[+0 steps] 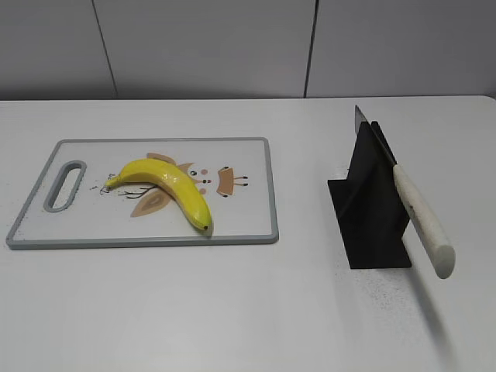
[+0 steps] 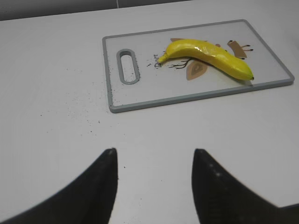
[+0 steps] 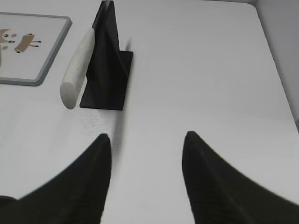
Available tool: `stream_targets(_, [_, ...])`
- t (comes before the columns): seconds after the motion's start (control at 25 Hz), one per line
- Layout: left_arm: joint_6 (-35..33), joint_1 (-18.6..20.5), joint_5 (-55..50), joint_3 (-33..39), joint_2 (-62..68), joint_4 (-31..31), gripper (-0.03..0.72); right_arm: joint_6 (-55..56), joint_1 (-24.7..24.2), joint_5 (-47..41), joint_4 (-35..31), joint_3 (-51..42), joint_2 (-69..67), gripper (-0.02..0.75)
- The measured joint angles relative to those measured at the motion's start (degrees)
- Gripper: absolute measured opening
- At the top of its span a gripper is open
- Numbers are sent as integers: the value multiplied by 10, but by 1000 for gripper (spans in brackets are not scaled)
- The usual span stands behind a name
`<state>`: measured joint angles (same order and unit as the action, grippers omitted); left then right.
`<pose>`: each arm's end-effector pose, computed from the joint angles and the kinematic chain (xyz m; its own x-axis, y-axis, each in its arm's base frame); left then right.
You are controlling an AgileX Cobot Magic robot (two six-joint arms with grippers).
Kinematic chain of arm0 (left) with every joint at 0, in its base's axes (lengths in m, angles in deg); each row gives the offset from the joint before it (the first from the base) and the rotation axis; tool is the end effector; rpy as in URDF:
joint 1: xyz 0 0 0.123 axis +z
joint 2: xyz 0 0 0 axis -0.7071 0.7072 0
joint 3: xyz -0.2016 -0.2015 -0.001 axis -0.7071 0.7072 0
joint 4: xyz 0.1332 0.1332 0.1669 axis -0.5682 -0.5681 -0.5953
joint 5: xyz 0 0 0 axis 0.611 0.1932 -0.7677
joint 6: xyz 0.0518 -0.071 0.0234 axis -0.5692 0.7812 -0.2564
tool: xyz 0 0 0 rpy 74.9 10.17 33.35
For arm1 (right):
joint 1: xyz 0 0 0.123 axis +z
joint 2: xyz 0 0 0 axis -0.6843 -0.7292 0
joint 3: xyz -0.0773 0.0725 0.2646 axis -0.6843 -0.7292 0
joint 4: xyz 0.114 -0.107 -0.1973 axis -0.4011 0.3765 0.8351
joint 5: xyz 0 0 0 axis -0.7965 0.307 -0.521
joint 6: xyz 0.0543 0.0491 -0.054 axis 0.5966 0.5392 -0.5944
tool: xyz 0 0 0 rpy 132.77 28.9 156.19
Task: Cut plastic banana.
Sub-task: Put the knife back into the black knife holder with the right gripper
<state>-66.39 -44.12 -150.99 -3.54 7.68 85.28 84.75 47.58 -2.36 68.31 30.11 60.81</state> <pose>-0.0051 -0.0175 0.2684 -0.4527 0.2087 -0.8669 0.2572 0.9614 0.0972 -0.0065 0.0036 0.2793 -0.4340 -0.0393 -0.9001 -0.1192 0.9928 0.0141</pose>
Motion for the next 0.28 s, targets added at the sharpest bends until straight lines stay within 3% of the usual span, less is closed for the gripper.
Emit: stream_targets(0.28, [0,0,0,0,0,0,493,0,0,0,-6,0,0,375])
